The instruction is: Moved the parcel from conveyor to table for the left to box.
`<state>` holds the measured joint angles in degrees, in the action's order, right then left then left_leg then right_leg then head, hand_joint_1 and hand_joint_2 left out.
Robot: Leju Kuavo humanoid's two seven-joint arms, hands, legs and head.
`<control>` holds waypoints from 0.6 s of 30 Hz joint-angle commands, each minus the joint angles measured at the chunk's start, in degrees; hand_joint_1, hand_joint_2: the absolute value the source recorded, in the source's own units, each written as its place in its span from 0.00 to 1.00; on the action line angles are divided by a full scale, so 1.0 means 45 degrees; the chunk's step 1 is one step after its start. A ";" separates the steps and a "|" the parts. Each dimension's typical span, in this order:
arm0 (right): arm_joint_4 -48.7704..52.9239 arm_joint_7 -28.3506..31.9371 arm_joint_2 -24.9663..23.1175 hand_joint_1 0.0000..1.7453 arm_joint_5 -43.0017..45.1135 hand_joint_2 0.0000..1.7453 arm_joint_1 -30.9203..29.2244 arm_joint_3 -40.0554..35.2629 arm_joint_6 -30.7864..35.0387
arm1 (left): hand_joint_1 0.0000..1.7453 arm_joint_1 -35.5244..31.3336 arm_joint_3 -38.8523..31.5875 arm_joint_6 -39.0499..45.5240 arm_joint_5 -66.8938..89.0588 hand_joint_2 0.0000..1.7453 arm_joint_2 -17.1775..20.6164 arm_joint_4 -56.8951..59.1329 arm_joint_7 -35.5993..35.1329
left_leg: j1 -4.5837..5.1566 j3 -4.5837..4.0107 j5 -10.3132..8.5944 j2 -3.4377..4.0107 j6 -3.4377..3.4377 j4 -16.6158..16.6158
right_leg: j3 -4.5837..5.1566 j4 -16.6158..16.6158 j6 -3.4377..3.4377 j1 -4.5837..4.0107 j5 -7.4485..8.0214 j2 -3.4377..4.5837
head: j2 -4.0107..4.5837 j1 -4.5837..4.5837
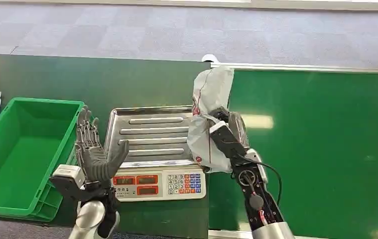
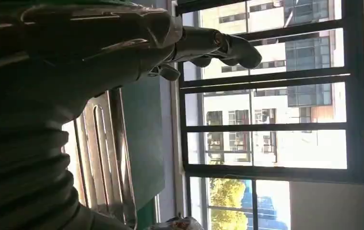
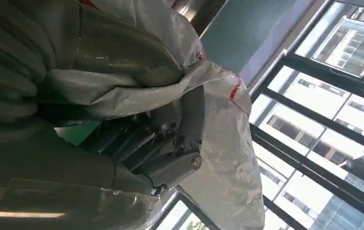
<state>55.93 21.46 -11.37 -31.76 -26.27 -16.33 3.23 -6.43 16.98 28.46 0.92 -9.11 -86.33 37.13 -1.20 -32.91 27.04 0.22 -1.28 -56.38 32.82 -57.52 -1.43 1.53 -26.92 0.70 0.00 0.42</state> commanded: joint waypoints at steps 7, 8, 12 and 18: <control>-0.3303 0.0097 -0.0181 1.00 -0.0147 1.00 -0.1427 -0.1176 -0.0843 | 0.00 -0.0670 -0.0320 0.0078 -0.0062 1.00 0.0131 0.0735 -0.0114 | -0.0004 0.0036 -0.0011 -0.0003 0.0017 0.0027 | -0.0035 0.0027 0.0038 -0.0012 0.0010 -0.0018 | 0.0000 0.0000; -0.3303 0.0097 -0.0181 1.00 -0.0147 1.00 -0.1427 -0.1176 -0.0843 | 0.00 -0.0670 -0.0320 0.0078 -0.0062 1.00 0.0131 0.0735 -0.0114 | -0.0005 0.0041 -0.0012 0.0001 0.0021 0.0031 | -0.0039 0.0033 0.0042 -0.0015 0.0014 -0.0017 | 0.0000 0.0000; -0.5169 -0.0932 -0.0259 1.00 -0.0722 1.00 -0.2253 -0.1641 -0.1059 | 0.00 -0.0715 -0.0517 0.0221 0.0093 1.00 0.0044 0.0462 -0.0390 | -0.0006 0.0058 -0.0017 0.0011 0.0031 0.0044 | -0.0052 0.0047 0.0052 -0.0019 0.0020 -0.0017 | 0.0000 0.0000; -0.5245 -0.0274 -0.0285 1.00 -0.0995 1.00 -0.2485 -0.1598 -0.0433 | 0.00 -0.0285 -0.1012 0.0336 0.0349 1.00 -0.0055 -0.0199 -0.0620 | -0.0007 0.0046 -0.0004 0.0016 0.0019 0.0018 | -0.0042 0.0026 0.0032 -0.0015 0.0011 -0.0008 | 0.0000 0.0000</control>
<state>39.81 18.60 -12.57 -35.26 -34.95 -21.40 -0.79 -8.27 15.52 29.68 1.73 -9.18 -86.51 35.24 -1.19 -32.82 27.05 0.30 -1.27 -56.39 32.76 -57.51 -1.42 1.54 -26.91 0.72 0.00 0.41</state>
